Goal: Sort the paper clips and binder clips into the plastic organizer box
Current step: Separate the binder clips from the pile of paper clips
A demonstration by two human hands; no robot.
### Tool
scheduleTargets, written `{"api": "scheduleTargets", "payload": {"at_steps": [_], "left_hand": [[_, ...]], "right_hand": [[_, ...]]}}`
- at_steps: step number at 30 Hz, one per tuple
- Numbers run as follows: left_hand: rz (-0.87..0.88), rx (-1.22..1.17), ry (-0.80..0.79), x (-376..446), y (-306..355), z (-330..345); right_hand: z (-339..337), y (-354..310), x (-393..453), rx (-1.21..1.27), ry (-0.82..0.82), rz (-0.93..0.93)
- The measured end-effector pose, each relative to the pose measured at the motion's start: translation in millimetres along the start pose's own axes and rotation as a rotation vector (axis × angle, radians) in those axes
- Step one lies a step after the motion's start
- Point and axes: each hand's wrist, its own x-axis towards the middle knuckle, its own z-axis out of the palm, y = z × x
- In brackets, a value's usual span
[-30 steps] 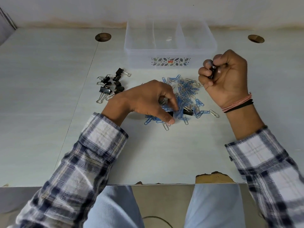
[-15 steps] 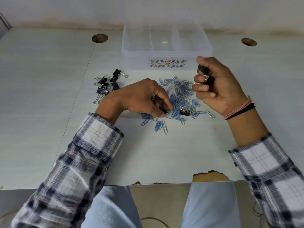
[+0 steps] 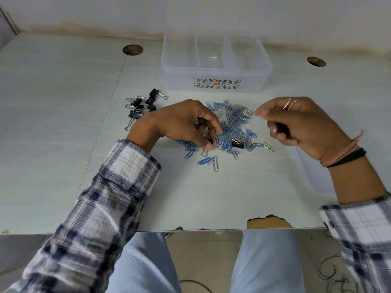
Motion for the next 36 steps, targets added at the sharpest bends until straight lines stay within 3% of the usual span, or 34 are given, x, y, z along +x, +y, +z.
{"api": "scheduleTargets", "payload": {"at_steps": [5,9,15,19,26,36], "left_hand": [[-0.019,0.008,-0.034,2,-1,-1],[-0.015,-0.008,-0.042,3,-3,-1],[0.01,-0.008,-0.061,5,-2,3],[0.013,-0.026,-0.049,4,-3,0],[0.033,-0.106,-0.004,1,-4,-1],[0.158,-0.436,0.074,-7,-4,-8]], "right_hand": [[24,7,-7,-0.738,-0.176,-0.223],[33,15,-3,-0.958,-0.205,-0.211],[37,14,-2,-0.852,-0.189,-0.246],[34,22,3,-0.988,-0.112,-0.25],[45,19,2,-0.875,-0.157,-0.278],[52,17,2,-1.07,-0.129,-0.341]]}}
